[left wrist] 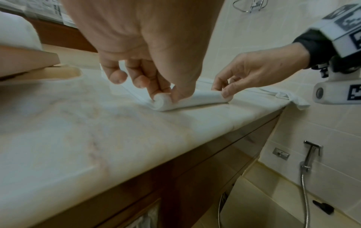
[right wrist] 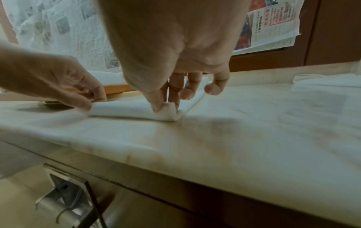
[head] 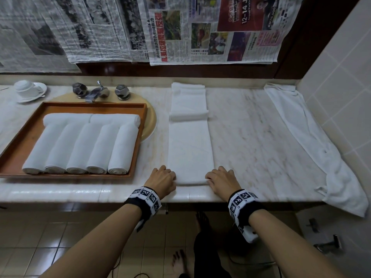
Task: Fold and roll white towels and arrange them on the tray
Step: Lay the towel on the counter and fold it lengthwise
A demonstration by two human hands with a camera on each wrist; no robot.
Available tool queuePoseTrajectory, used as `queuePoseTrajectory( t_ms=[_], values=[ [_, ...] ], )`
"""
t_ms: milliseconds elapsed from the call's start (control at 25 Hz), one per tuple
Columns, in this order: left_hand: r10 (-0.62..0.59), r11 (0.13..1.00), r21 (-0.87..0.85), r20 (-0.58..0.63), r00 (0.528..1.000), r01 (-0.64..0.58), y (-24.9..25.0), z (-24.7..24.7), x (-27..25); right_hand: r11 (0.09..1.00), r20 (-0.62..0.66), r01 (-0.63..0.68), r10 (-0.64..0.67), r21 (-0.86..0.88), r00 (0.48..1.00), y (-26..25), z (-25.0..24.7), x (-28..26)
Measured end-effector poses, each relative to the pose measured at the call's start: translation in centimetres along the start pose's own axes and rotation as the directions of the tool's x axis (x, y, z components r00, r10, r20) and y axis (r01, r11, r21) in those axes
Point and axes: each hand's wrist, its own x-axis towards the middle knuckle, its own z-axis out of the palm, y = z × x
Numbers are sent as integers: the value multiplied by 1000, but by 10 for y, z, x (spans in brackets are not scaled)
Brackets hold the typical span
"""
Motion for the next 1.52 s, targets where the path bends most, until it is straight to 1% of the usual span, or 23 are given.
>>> queuePoseTrajectory(
  t_ms=[80,200,360,440,520,600,680,760,840,880,920,1000,1040,1080,1160,1200,1240,1320,1400,1440,1520],
  values=[
    [5,999,-50,26,1000,-4,-6,-1,1,998,21,-25,23,56,1000,1,-1,2],
    [-9,987,-161,41,999,15,-12,-3,3,993,28,-66,63,93,998,1,-4,3],
    [-66,979,-190,23,998,69,-13,-10,6,988,-12,-126,128,88,992,1,-6,10],
    [-120,967,-220,61,991,130,-11,-15,12,991,-44,-116,119,62,992,-1,-5,13],
    [-138,959,-238,79,987,153,-7,-18,20,993,-87,-82,89,85,992,-4,-1,16],
    [-119,968,-214,55,991,128,-1,-16,24,994,-138,-47,61,100,989,-8,3,15],
    [-118,977,-176,21,993,120,5,-9,21,995,-125,-14,27,100,992,-13,10,11],
    [-141,978,-162,-38,989,133,8,0,13,981,-95,-21,40,192,995,-17,17,8],
    [-125,977,-186,-101,987,105,9,5,5,974,-135,43,-13,223,991,-18,19,4],
    [-104,975,-207,-128,986,76,8,8,2,972,-150,72,-38,224,988,-17,20,3],
    [-87,972,-227,-136,987,54,7,10,0,972,-143,70,-38,226,989,-17,17,2],
    [-64,967,-255,-138,988,27,4,11,-1,977,-171,80,-46,197,984,-14,14,4],
    [-53,970,-243,-150,987,15,3,11,-1,982,-210,94,-58,164,976,-14,13,6],
    [-38,977,-214,-166,985,2,1,11,1,988,-217,90,-61,124,974,-13,10,6],
    [9,992,-125,-150,989,-28,-2,12,2,996,-193,59,-46,65,980,-9,8,7],
    [25,993,-110,-146,989,-41,-3,12,4,999,-181,47,-43,20,982,-7,8,7],
    [32,992,-117,-151,988,-50,-5,12,5,1000,-144,28,-27,5,989,-6,5,6],
    [26,982,-180,-153,988,-54,-9,14,5,1000,-37,16,-16,6,999,-1,-2,6],
    [3,957,-289,-136,991,-43,-13,16,2,1000,37,12,-12,6,999,2,-9,8],
    [-10,945,-326,-113,994,-28,-15,15,1,1000,55,4,-5,7,998,3,-11,11],
    [-18,946,-325,-42,999,3,-17,12,2,999,68,-29,26,41,997,5,-14,16]
  ],
)
